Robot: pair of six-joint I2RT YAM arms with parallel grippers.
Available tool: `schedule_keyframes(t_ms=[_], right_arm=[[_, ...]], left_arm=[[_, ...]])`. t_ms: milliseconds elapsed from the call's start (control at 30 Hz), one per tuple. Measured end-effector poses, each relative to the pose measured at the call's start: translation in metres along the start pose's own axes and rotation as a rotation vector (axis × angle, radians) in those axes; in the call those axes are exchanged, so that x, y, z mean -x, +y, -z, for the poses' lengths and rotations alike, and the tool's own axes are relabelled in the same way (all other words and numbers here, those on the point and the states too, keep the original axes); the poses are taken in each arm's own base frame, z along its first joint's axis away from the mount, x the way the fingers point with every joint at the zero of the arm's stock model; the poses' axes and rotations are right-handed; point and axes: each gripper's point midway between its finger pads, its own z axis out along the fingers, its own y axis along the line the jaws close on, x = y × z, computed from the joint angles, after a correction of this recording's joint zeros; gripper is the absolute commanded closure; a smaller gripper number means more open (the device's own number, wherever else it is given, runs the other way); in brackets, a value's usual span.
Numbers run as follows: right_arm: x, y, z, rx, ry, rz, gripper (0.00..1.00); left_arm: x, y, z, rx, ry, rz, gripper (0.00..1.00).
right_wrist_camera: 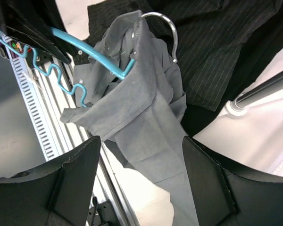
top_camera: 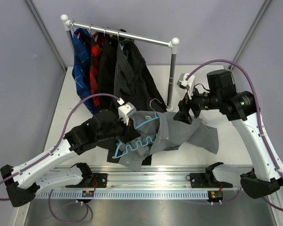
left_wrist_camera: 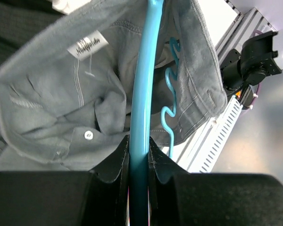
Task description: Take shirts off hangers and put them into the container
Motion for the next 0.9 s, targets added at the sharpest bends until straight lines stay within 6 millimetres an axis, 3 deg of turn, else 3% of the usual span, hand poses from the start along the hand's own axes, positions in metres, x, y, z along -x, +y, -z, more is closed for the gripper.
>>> schedule_keyframes(t_ms=[100, 233, 300, 367, 400, 567, 667, 700, 867, 900], right_arm=[[0.002, 0.012, 0.007, 0.015, -0.038, -0.033, 0.23], [-0.015, 0.029, -0.006, 0.106, -0.031, -0.156, 0.23], [-0.029, 0.029, -0.018, 0.122, 0.005, -0.233, 0.24], [-0.042, 0.027, -0.031, 0.13, 0.044, -0.324, 0.14], [-0.046, 0.026, -0.036, 0.129, 0.058, -0.364, 0.14], [-0.041, 0.018, -0.05, 0.09, 0.047, -0.43, 0.18], [-0.035, 0.011, -0.056, 0.066, 0.038, -0.452, 0.34], [-0.035, 0.008, -0.06, 0.056, 0.042, -0.459, 0.43], [-0.045, -0.002, -0.079, 0.016, 0.104, -0.487, 0.66], [-0.048, -0.004, -0.082, 0.009, 0.115, -0.494, 0.84]], left_arm=[[-0.003, 0.001, -0.001, 0.013, 0.014, 0.046, 1.0], [-0.005, 0.0, -0.006, 0.018, 0.026, 0.103, 1.0], [-0.005, 0.0, -0.008, 0.019, 0.028, 0.126, 1.0], [-0.005, -0.001, -0.01, 0.021, 0.029, 0.153, 1.0], [-0.005, -0.001, -0.012, 0.021, 0.03, 0.165, 1.0], [-0.006, -0.001, -0.021, 0.027, 0.044, 0.205, 1.0], [-0.006, -0.001, -0.024, 0.03, 0.051, 0.218, 1.0], [-0.006, -0.001, -0.024, 0.03, 0.051, 0.22, 1.0], [-0.005, -0.001, -0.025, 0.03, 0.049, 0.219, 1.0], [-0.005, -0.001, -0.025, 0.03, 0.049, 0.22, 1.0]])
